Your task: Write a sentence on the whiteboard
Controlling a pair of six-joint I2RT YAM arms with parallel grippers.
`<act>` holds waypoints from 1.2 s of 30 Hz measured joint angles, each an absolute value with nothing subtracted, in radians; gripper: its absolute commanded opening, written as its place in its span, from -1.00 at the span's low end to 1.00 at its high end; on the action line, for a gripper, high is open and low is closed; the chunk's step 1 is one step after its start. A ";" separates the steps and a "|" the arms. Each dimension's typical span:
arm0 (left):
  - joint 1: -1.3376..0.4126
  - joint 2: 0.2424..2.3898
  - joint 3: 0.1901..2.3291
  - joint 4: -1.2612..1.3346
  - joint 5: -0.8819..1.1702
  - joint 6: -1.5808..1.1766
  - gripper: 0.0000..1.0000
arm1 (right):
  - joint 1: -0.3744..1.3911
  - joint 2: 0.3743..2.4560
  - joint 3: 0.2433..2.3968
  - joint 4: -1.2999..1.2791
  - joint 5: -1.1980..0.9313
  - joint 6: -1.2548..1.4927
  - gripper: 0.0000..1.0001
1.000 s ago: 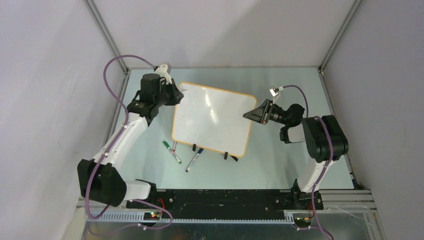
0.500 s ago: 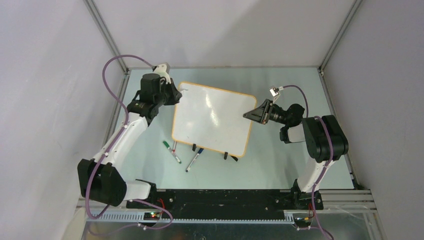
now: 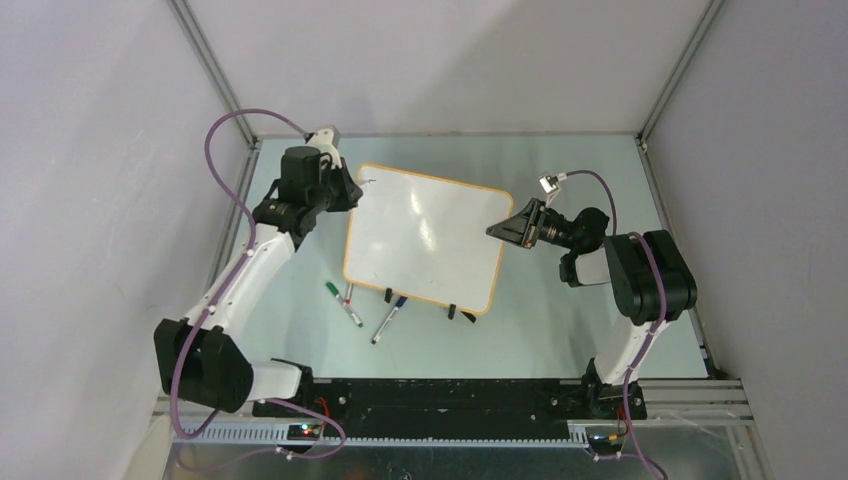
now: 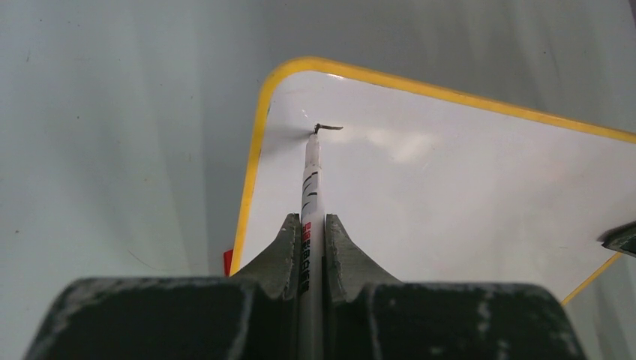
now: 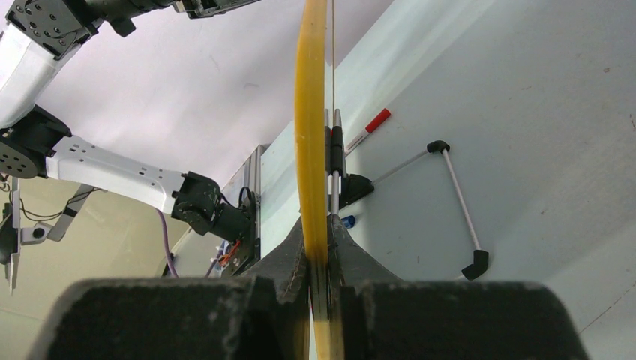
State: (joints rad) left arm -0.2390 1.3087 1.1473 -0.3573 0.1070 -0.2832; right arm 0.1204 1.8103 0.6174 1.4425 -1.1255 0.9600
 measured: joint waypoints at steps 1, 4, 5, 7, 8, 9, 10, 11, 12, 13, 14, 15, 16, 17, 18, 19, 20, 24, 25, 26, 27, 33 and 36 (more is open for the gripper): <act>-0.239 1.309 1.150 -0.363 0.107 -0.281 -1.00 | 0.120 1.810 0.617 1.443 -1.126 0.960 -1.00; -0.239 1.309 1.152 -0.370 0.107 -0.279 -1.00 | 0.120 1.810 0.617 1.443 -1.126 0.960 -1.00; -0.239 1.309 1.152 -0.371 0.107 -0.279 -1.00 | 0.120 1.810 0.617 1.443 -1.126 0.960 -1.00; -0.239 1.309 1.152 -0.377 0.107 -0.279 -1.00 | 0.120 1.810 0.617 1.443 -1.126 0.960 -1.00; -0.239 1.309 1.152 -0.381 0.107 -0.279 -1.00 | 0.120 1.810 0.617 1.443 -1.126 0.960 -1.00; -0.239 1.309 1.152 -0.383 0.108 -0.279 -1.00 | 0.120 1.810 0.617 1.443 -1.126 0.960 -1.00; -0.239 1.309 1.152 -0.385 0.108 -0.279 -1.00 | 0.120 1.810 0.617 1.443 -1.126 0.960 -1.00; -0.239 1.309 1.152 -0.386 0.109 -0.279 -1.00 | 0.120 1.810 0.617 1.443 -1.126 0.960 -1.00; -0.239 1.309 1.152 -0.386 0.110 -0.279 -1.00 | 0.120 1.810 0.617 1.443 -1.126 0.960 -1.00; -0.239 1.309 1.152 -0.387 0.113 -0.279 -1.00 | 0.120 1.810 0.617 1.443 -1.126 0.960 -1.00; -0.239 1.309 1.152 -0.387 0.117 -0.279 -1.00 | 0.120 1.810 0.617 1.443 -1.126 0.960 -1.00; -0.239 1.309 1.152 -0.388 0.120 -0.279 -1.00 | 0.120 1.810 0.617 1.443 -1.126 0.960 -1.00; -0.239 1.309 1.152 -0.388 0.128 -0.279 -1.00 | 0.120 1.810 0.617 1.443 -1.126 0.960 -1.00; -0.239 1.309 1.152 -0.388 0.133 -0.279 -1.00 | 0.120 1.810 0.617 1.443 -1.126 0.960 -1.00; -0.239 1.309 1.152 -0.388 0.139 -0.279 -1.00 | 0.120 1.810 0.617 1.443 -1.126 0.960 -1.00; -0.239 1.309 1.152 -0.388 0.144 -0.279 -1.00 | 0.120 1.810 0.617 1.443 -1.126 0.960 -1.00; -0.239 1.309 1.152 -0.388 0.147 -0.279 -1.00 | 0.120 1.810 0.617 1.443 -1.126 0.960 -1.00; -0.239 1.310 1.152 -0.388 0.165 -0.279 -1.00 | 0.120 1.810 0.617 1.443 -1.126 0.960 -1.00; -0.239 1.311 1.153 -0.388 0.169 -0.279 -1.00 | 0.120 1.810 0.617 1.443 -1.126 0.960 -1.00; -0.239 1.314 1.154 -0.390 0.171 -0.279 -1.00 | 0.120 1.810 0.617 1.443 -1.126 0.960 -1.00; -0.239 1.316 1.155 -0.390 0.173 -0.279 -1.00 | 0.120 1.810 0.617 1.443 -1.126 0.960 -1.00; -0.239 1.336 1.181 -0.425 0.184 -0.268 -1.00 | 0.120 1.810 0.617 1.443 -1.126 0.961 -1.00; -0.239 1.339 1.189 -0.442 0.178 -0.260 -1.00 | 0.120 1.810 0.617 1.443 -1.126 0.962 -1.00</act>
